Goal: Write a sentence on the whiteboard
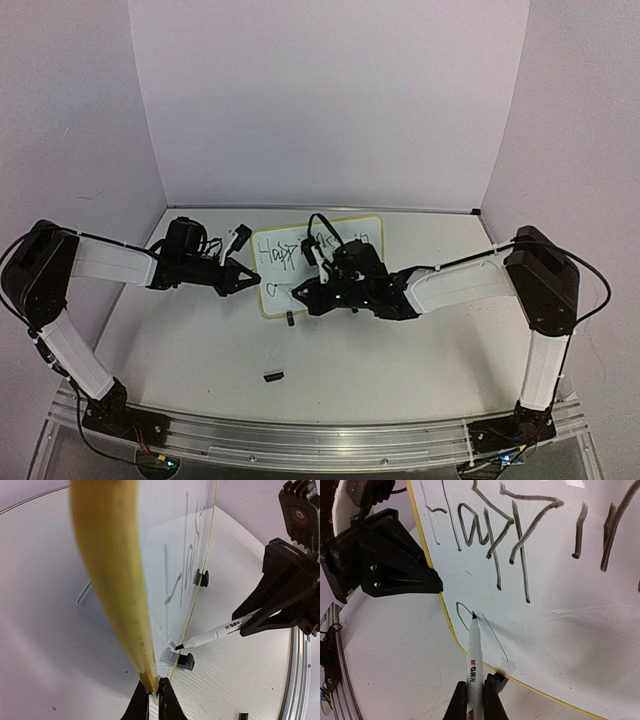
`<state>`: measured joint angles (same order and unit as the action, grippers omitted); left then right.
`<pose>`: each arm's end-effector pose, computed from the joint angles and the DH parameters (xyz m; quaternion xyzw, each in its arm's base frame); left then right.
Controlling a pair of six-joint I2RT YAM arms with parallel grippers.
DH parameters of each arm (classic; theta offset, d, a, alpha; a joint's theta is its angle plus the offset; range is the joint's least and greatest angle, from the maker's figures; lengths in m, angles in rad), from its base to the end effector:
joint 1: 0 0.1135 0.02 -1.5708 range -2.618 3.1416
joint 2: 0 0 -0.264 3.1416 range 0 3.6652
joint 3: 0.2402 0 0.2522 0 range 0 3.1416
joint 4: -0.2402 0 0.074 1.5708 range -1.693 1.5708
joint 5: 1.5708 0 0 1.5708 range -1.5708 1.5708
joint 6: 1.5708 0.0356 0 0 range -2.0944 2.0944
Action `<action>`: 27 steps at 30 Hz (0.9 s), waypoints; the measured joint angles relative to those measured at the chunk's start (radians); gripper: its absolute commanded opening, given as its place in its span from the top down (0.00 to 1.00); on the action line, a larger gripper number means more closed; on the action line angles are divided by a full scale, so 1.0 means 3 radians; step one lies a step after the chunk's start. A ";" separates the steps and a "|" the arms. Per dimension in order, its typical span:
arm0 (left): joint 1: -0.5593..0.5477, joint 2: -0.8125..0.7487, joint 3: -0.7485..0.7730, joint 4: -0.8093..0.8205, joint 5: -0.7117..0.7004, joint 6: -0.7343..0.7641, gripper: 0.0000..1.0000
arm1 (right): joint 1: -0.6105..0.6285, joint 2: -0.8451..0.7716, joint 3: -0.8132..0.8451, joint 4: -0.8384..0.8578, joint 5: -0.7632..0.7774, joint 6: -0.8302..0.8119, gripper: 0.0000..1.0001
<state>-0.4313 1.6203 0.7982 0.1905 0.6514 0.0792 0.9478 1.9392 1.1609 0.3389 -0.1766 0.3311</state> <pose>0.2874 -0.1560 0.1782 0.3534 0.7809 -0.3560 0.3721 0.2460 0.3531 0.1841 -0.3002 0.7869 0.3784 0.3840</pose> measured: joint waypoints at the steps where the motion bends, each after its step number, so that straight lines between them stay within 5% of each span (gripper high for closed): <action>1: 0.0000 0.0000 0.0000 0.0000 -0.0001 0.0000 1.00 | 0.0000 0.0000 -0.0019 -0.0001 -0.0003 0.0009 1.00; 27: 0.0000 0.0000 0.0000 -0.0001 0.0000 0.0000 1.00 | 0.0028 0.0287 -0.0021 -0.0017 -0.0276 0.0126 1.00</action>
<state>-0.4313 1.6203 0.7982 0.1902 0.6514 0.0792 0.9562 2.0254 1.1545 0.3339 -0.2595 0.3689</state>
